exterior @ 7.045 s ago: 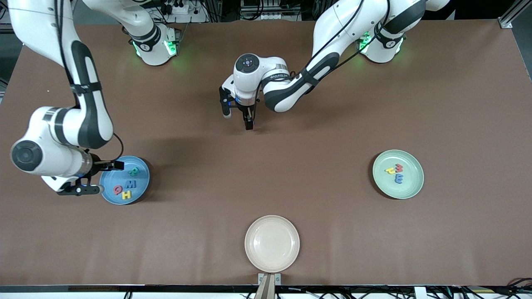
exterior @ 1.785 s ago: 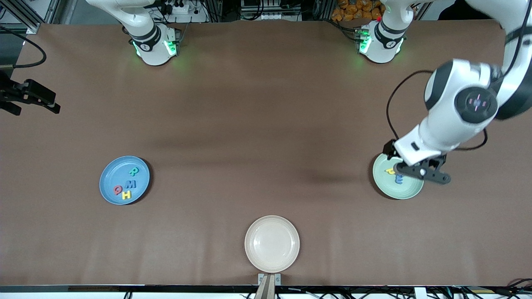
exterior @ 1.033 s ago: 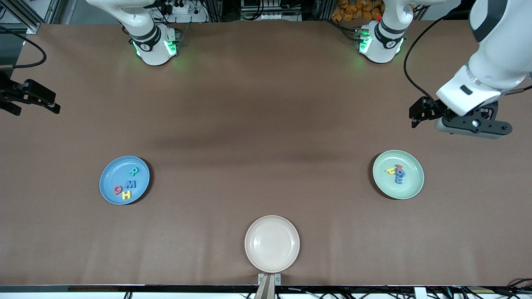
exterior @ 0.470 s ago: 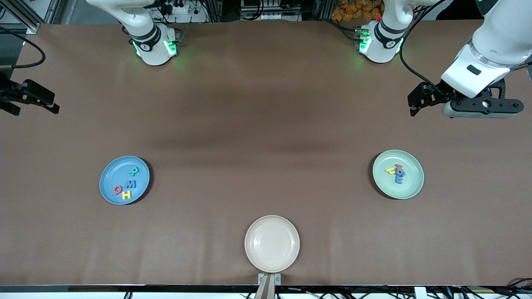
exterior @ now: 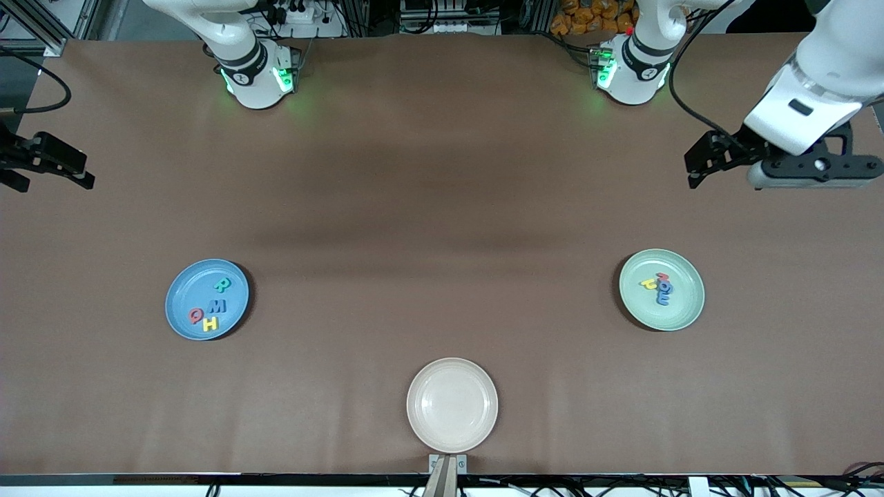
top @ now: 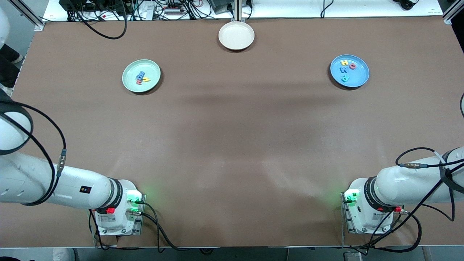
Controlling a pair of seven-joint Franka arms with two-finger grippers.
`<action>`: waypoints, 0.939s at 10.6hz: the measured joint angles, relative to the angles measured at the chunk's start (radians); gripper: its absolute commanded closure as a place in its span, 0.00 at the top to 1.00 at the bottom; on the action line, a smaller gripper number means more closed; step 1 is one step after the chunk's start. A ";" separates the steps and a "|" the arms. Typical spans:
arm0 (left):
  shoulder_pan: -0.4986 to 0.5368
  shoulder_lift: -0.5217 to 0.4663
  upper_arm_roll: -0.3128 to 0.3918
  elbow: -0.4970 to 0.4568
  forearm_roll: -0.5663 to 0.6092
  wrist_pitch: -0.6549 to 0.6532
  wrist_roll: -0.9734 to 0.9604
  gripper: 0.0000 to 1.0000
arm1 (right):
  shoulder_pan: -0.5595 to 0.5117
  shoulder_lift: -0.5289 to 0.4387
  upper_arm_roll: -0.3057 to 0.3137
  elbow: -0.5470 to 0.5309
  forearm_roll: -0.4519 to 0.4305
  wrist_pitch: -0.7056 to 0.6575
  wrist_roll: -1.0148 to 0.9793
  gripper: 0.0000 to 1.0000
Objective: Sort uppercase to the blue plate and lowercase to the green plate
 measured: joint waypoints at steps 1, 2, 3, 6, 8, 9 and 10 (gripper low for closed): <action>0.007 -0.009 0.002 0.000 0.000 -0.014 0.006 1.00 | 0.000 0.000 0.000 0.000 0.000 0.000 0.000 1.00; 0.019 -0.012 0.004 0.000 0.000 -0.022 0.036 1.00 | 0.000 0.000 0.000 0.000 0.000 0.000 0.000 1.00; 0.034 -0.012 0.005 -0.001 -0.002 -0.026 0.072 1.00 | 0.000 0.000 0.000 0.000 0.000 0.000 -0.001 1.00; 0.053 -0.012 0.006 -0.004 -0.017 -0.033 0.099 1.00 | 0.000 0.000 0.002 0.000 0.000 0.000 -0.001 1.00; 0.052 -0.012 0.006 -0.004 -0.018 -0.033 0.104 1.00 | 0.000 0.001 0.002 -0.001 0.000 0.000 -0.001 1.00; 0.052 -0.012 0.006 -0.004 -0.018 -0.033 0.117 1.00 | 0.000 0.002 0.002 -0.002 0.000 0.000 -0.001 1.00; 0.052 -0.012 0.006 -0.005 -0.018 -0.033 0.124 1.00 | 0.000 0.003 0.002 -0.003 0.000 0.000 -0.001 1.00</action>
